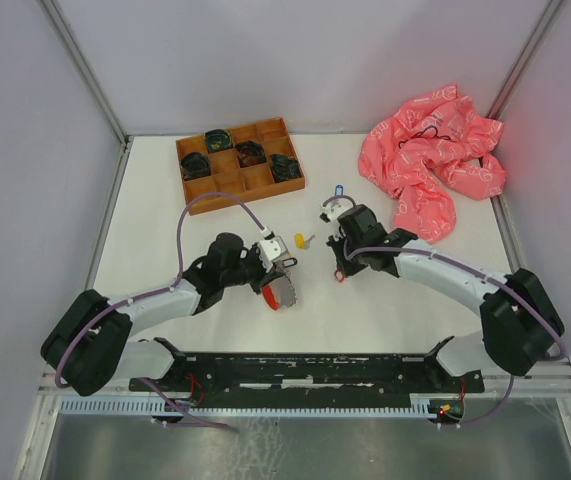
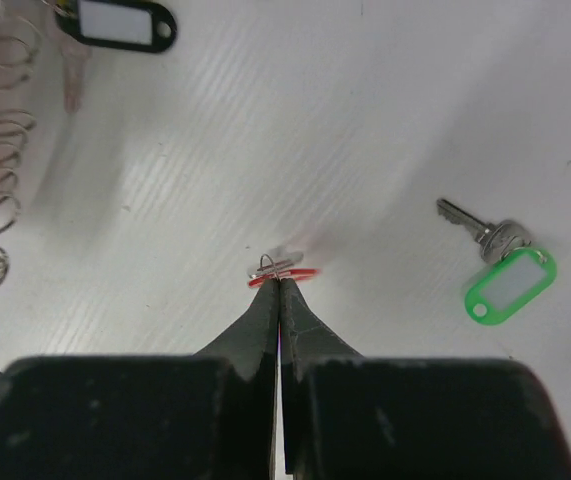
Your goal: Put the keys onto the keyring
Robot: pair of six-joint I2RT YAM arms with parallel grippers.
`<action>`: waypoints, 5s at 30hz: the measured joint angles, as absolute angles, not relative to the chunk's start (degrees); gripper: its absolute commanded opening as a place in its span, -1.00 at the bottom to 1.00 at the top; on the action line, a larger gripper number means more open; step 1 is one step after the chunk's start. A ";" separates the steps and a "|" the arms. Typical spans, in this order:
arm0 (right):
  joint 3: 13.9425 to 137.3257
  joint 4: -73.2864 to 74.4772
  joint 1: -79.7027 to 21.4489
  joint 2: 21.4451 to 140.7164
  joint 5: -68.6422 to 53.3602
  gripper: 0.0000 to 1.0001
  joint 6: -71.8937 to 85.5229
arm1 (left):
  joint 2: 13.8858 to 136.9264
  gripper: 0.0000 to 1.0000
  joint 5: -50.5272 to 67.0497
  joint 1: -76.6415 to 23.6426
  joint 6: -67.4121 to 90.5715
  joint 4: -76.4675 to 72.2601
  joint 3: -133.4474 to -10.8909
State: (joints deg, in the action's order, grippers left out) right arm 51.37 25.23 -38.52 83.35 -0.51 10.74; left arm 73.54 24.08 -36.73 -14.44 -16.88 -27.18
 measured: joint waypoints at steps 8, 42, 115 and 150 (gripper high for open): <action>48.75 19.75 -38.52 73.58 -3.92 -0.99 7.57 | 72.88 -0.95 26.63 -36.73 -18.11 -19.33 -25.08; 33.19 -4.95 -40.51 66.83 -23.86 -0.98 -12.88 | 70.08 -0.95 31.59 -39.88 -33.36 -25.50 -20.08; 20.71 -30.02 -58.92 73.21 -7.11 -0.98 -44.75 | 67.05 -0.95 24.16 -46.09 -32.34 -42.50 -9.45; 21.43 -31.66 -59.29 74.30 -7.77 -0.98 -44.82 | 67.79 -0.95 24.38 -45.98 -32.34 -40.51 -10.17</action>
State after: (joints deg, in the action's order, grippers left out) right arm 21.43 -31.66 -59.29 74.30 -7.77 -44.82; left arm 67.79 24.38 -45.98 -32.34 -40.51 -10.17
